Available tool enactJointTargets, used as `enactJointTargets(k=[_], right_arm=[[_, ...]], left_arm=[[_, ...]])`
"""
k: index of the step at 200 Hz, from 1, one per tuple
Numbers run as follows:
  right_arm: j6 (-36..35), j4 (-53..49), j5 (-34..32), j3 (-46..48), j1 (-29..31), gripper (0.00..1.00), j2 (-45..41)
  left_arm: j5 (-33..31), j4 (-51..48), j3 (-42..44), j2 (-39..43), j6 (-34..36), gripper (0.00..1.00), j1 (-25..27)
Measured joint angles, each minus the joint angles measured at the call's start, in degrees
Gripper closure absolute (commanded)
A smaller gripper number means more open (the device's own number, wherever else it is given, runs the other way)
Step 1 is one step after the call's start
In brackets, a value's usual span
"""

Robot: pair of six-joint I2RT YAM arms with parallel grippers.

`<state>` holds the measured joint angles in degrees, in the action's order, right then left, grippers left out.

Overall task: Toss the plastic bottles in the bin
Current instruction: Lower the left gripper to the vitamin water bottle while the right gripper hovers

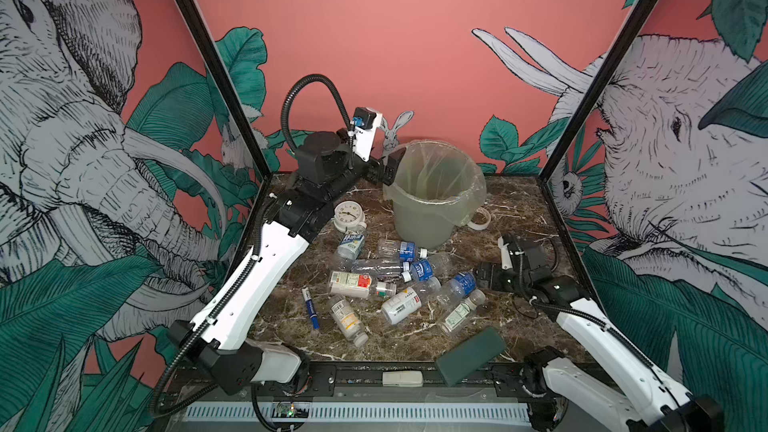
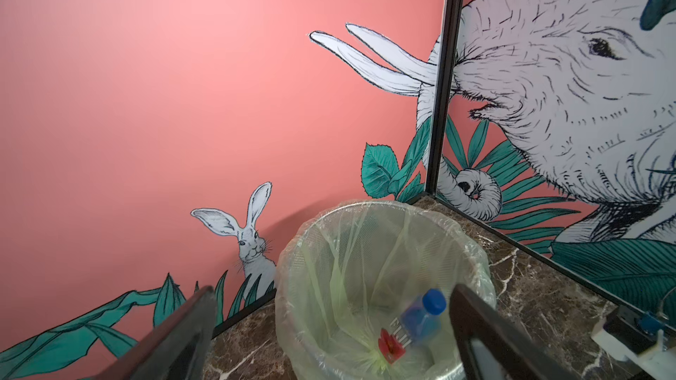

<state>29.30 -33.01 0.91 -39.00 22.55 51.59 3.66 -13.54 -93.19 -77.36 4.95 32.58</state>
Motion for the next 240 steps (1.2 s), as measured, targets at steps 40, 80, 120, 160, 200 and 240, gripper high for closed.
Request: enactJointTargets(k=[40, 80, 120, 160, 200, 240], right_arm=[[5.57, -2.47, -2.75, -1.03, 6.80, 0.02, 0.55], [10.32, -4.07, -4.98, -1.55, 12.63, 0.03, 0.83], [12.92, -4.35, -6.43, -1.55, 16.20, 0.02, 2.80], [10.49, -4.09, -7.87, -1.70, 16.59, 0.01, 4.39], [6.38, -3.58, -9.22, -4.85, 16.59, 0.01, 8.55], [4.50, -2.03, -9.29, -5.09, 16.59, 0.01, 10.54]], left_arm=[[-3.34, -0.96, 9.01, 2.99, 0.48, 0.00, -0.15], [-5.01, -2.73, 18.27, 9.09, 0.48, 0.01, -0.39], [-5.31, -6.58, 22.93, 15.02, 0.55, 0.04, -0.42], [-5.22, -11.04, 30.42, 18.10, -0.33, 0.05, 0.50], [-6.36, -13.73, 36.81, 17.18, -2.36, 0.06, 9.84], [-7.34, -13.51, 40.74, 12.02, -6.05, 0.06, 19.21]])
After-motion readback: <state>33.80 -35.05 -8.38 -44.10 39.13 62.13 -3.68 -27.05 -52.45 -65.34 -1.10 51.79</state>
